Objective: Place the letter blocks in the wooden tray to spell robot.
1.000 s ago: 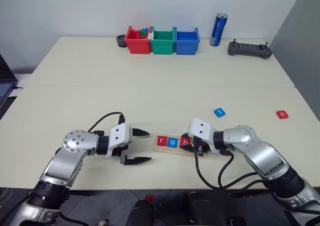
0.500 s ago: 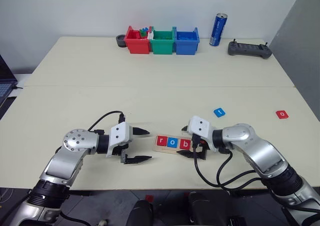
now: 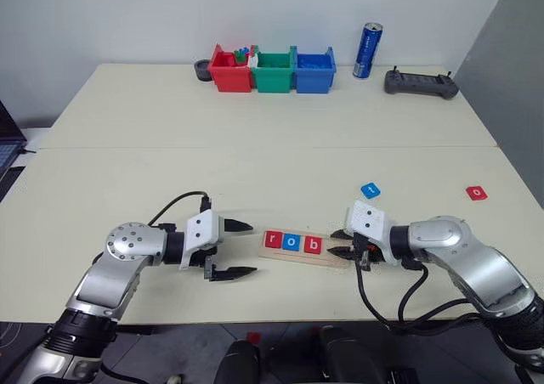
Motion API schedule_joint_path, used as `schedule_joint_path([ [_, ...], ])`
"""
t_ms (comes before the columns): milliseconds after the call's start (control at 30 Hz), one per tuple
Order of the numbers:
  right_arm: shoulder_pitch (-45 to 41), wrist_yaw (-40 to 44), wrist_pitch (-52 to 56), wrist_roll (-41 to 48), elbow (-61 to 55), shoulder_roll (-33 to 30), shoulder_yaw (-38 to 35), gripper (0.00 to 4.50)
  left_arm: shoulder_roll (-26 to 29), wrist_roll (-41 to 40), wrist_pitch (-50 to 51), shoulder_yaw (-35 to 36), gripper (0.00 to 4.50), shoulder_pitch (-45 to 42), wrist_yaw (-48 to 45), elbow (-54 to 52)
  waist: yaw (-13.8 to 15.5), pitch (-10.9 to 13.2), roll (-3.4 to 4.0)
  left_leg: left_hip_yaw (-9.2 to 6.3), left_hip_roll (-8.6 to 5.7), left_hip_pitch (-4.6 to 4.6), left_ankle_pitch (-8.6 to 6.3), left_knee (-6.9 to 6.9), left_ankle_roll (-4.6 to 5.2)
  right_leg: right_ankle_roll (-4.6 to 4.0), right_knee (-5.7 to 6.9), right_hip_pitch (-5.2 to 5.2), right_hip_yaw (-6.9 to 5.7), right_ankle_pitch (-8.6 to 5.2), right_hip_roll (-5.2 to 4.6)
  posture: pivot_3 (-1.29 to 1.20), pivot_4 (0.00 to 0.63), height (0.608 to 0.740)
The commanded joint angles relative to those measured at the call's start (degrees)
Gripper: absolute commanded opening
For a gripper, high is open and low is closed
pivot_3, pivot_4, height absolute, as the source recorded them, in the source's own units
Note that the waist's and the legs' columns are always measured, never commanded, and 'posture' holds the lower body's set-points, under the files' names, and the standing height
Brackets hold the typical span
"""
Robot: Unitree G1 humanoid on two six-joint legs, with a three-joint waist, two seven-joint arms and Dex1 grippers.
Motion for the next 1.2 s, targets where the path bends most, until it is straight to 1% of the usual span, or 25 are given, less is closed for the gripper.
schedule_joint_path([
  [33, -1.0, 0.7, -2.2, -1.2, 0.1, -0.5, 0.9, 0.16, 0.4, -0.4, -0.4, 1.2, 4.5, -1.0, 0.3, -1.1, 0.1, 0.0, 0.0, 0.0, 0.0, -0.01, 0.0, 0.0, 0.0, -0.01, -0.02, 0.0, 0.0, 0.01, -0.01, 0.0, 0.15, 0.74],
  [67, -1.1, 1.0, -2.4, -1.4, 0.2, -0.5, 1.4, 0.07, 0.5, -0.5, -0.5, 1.3, 4.5, -0.9, 0.3, -1.1, 0.1, 0.0, 0.0, 0.0, -0.01, -0.02, 0.0, 0.0, 0.0, -0.02, -0.02, 0.0, 0.0, 0.01, -0.01, 0.0, 0.15, 0.74],
  [267, -2.7, 1.9, -4.7, -5.9, 2.8, -0.9, 6.0, 0.07, 0.4, -0.5, -0.7, 1.2, 4.5, -0.9, 0.4, -0.8, 0.2, 0.0, 0.0, -0.01, -0.01, -0.03, 0.0, 0.0, 0.0, -0.02, -0.02, 0.0, -0.02, 0.01, -0.03, 0.0, 0.15, 0.74],
  [333, -3.8, 1.5, -5.0, -6.7, 3.6, 0.4, 6.8, 0.07, 0.3, -0.5, -0.9, 1.2, 4.5, -0.9, 0.4, -0.6, 0.1, 0.0, 0.0, 0.01, -0.01, -0.01, 0.0, 0.0, 0.0, -0.02, -0.02, 0.0, 0.0, 0.01, -0.02, 0.0, 0.15, 0.74],
  [533, -6.4, 1.5, -5.1, -7.5, 5.1, 3.7, 7.6, 0.07, 0.0, -0.2, -1.8, 1.0, 4.5, -0.8, 0.3, 0.2, 0.2, 0.0, 0.0, -0.01, -0.01, -0.02, 0.0, 0.01, 0.0, -0.03, -0.01, 0.0, -0.01, 0.02, -0.02, 0.0, 0.15, 0.74],
  [833, -8.1, 1.3, -6.0, -8.9, 6.6, 6.2, 8.2, 0.07, -0.4, -0.4, -0.6, 0.3, 4.5, -1.5, 1.0, -1.3, 0.2, 0.0, 0.0, -0.02, -0.02, -0.03, 0.0, 0.0, 0.0, -0.04, -0.02, 0.0, -0.03, 0.02, -0.03, 0.0, 0.15, 0.74],
  [933, -7.6, 2.4, -5.4, -7.5, 4.7, 4.8, 5.7, 0.07, -0.3, -0.5, 0.4, 0.4, 4.5, -1.9, 1.0, -2.0, 0.2, 0.0, 0.0, -0.02, -0.02, -0.03, 0.0, 0.0, 0.0, -0.04, -0.02, 0.0, -0.03, 0.02, -0.03, 0.0, 0.15, 0.74],
  [1067, -3.9, 5.8, -1.0, -1.0, -4.3, 1.3, 0.7, 0.07, 0.0, -0.7, 1.1, 0.8, 4.5, -1.5, 1.1, -2.9, 0.3, 0.0, 0.0, -0.04, -0.02, -0.05, 0.0, -0.01, 0.0, -0.04, -0.02, 0.0, -0.04, 0.02, -0.04, 0.0, 0.15, 0.74],
  [1200, 1.3, 6.9, -0.4, 0.1, -9.0, -3.0, 1.1, 0.07, -0.2, -0.6, 1.2, 0.8, 4.5, -1.5, 1.0, -2.6, 0.3, 0.0, -0.01, -0.07, -0.03, -0.05, -0.01, -0.02, 0.0, -0.03, -0.03, 0.0, -0.07, 0.02, -0.04, 0.0, 0.15, 0.74],
])
